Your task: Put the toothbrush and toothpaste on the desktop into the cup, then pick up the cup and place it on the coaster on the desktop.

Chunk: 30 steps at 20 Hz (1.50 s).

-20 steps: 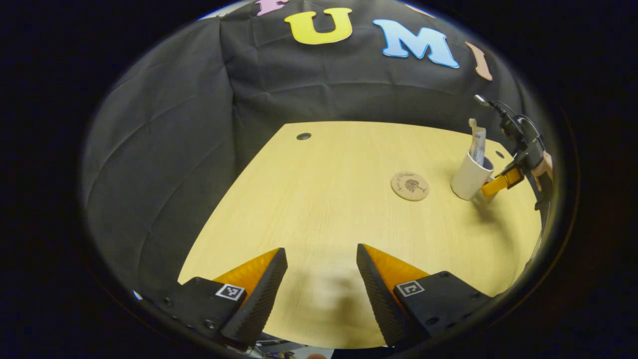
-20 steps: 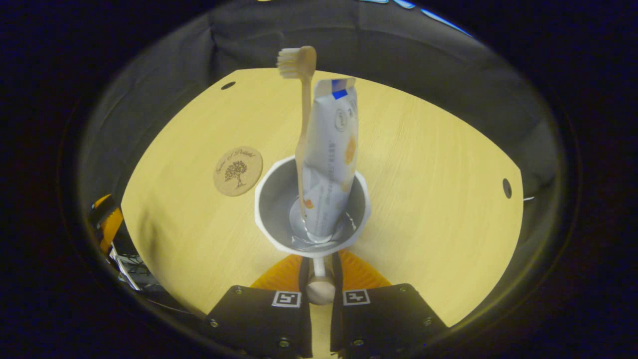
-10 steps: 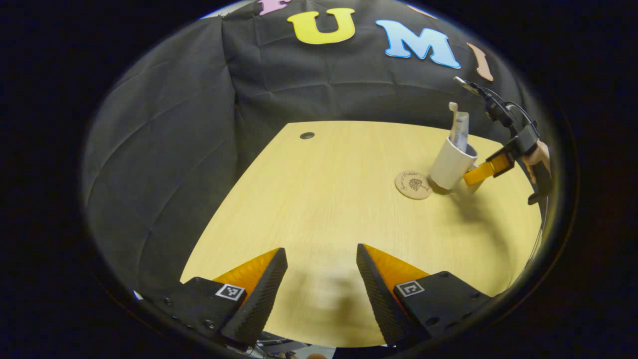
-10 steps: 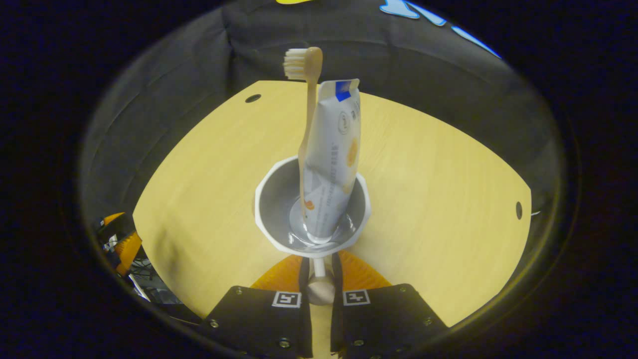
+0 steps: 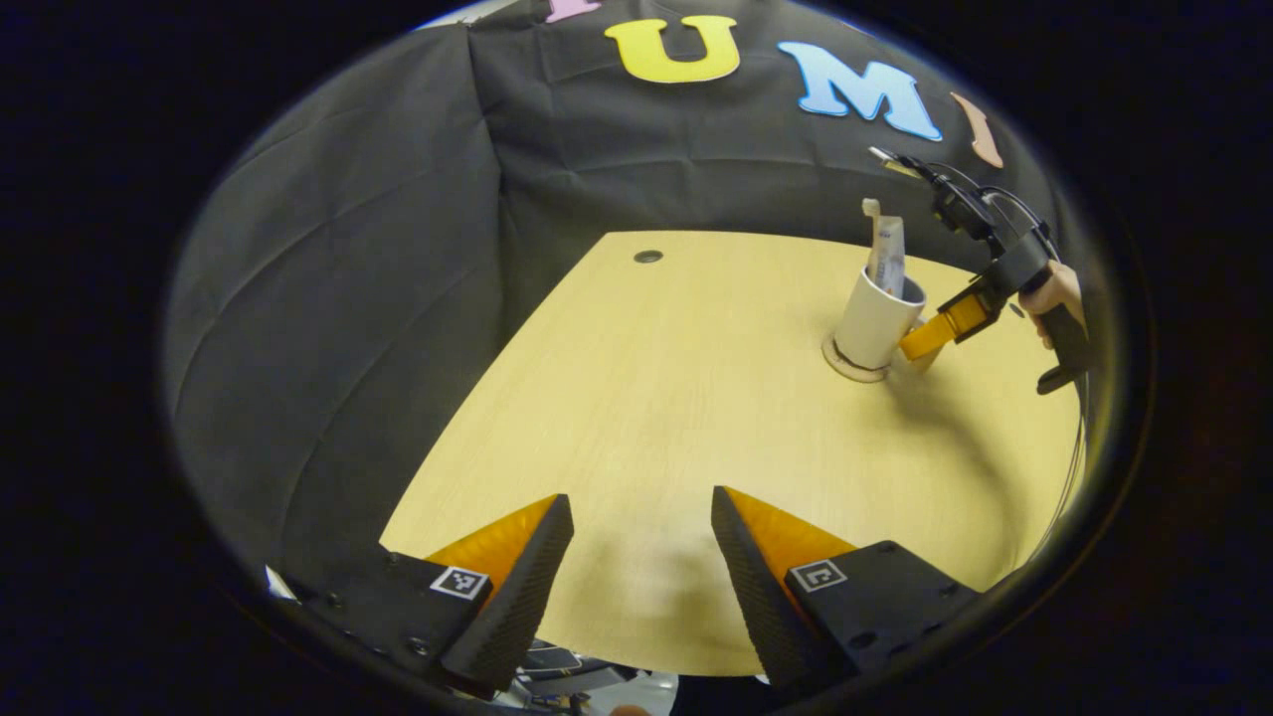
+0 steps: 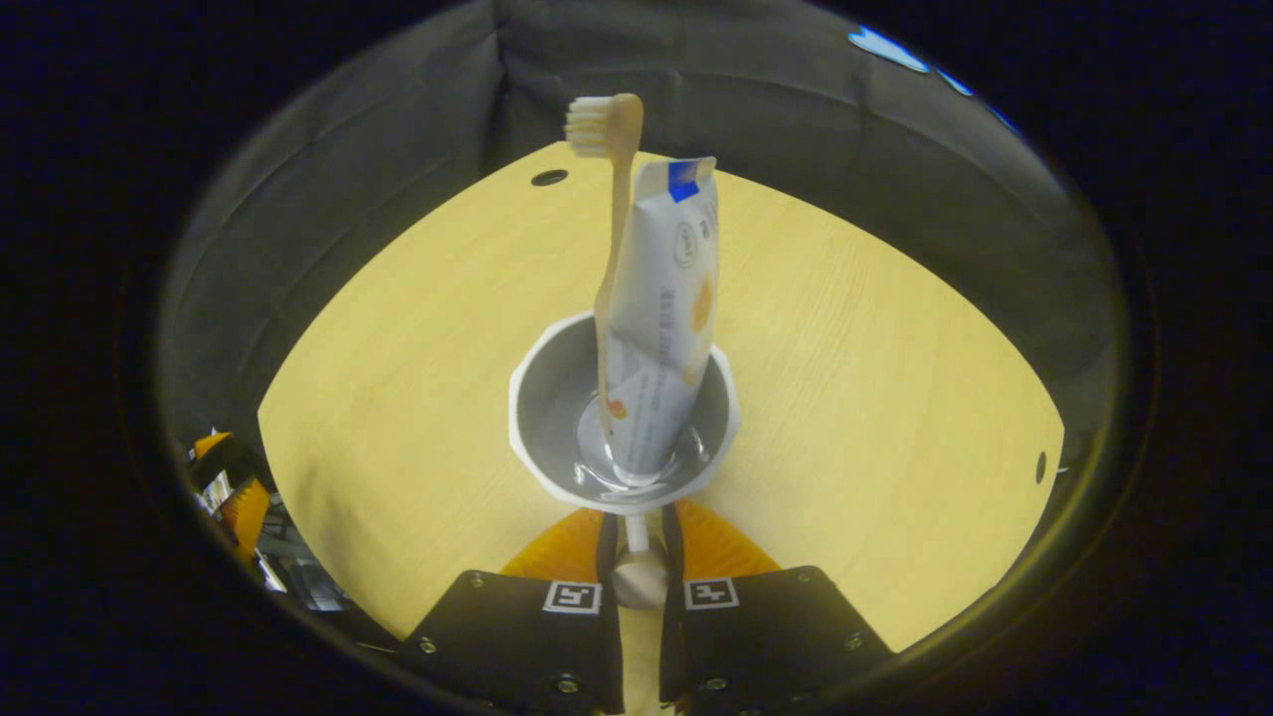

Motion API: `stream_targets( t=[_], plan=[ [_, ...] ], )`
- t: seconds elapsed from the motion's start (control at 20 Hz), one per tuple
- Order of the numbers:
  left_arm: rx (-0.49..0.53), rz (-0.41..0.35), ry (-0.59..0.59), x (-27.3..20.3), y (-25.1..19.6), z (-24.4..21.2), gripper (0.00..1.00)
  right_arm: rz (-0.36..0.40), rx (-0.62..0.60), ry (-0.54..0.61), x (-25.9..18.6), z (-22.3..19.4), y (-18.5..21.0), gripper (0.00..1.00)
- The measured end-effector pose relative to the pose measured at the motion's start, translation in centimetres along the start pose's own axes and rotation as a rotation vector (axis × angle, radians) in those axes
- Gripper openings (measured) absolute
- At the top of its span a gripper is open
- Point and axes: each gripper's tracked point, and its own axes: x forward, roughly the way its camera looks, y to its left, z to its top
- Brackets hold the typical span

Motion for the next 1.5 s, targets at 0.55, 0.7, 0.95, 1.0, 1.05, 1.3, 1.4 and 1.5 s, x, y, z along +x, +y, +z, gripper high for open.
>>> stream_targets(
  t=[0.55, 0.7, 0.95, 1.0, 1.05, 1.3, 1.4, 1.5],
  plan=[
    [0.016, -0.073, -0.051, 0.2, -1.6, 2.1, 0.94, -0.022, 0.078, -0.110, -4.1, 0.8, 0.6, 0.28],
    [0.061, -0.130, -0.118, 0.5, -4.8, 5.9, 0.94, -0.056, 0.155, -0.205, -7.6, 0.2, -0.2, 0.28],
    [0.145, -0.268, -0.265, -1.5, -12.7, 12.9, 0.94, -0.170, 0.258, -0.379, -15.0, -1.3, -3.0, 0.27],
    [0.145, -0.292, -0.301, -2.3, -14.0, 14.3, 0.92, -0.197, 0.286, -0.425, -16.7, -1.2, -3.3, 0.28],
    [0.140, -0.314, -0.343, -3.3, -15.3, 15.9, 0.94, -0.221, 0.311, -0.478, -18.3, -1.3, -3.8, 0.27],
    [0.076, -0.392, -0.549, -10.1, -18.9, 22.4, 0.94, -0.350, 0.417, -0.755, -26.2, -2.5, -5.6, 0.29],
    [0.046, -0.412, -0.658, -13.0, -19.6, 25.1, 0.94, -0.389, 0.417, -0.829, -28.8, -3.1, -5.7, 0.32],
    [0.039, -0.439, -0.731, -15.7, -20.2, 26.5, 0.92, -0.407, 0.410, -0.894, -31.0, -3.5, -5.4, 0.32]
  ],
)
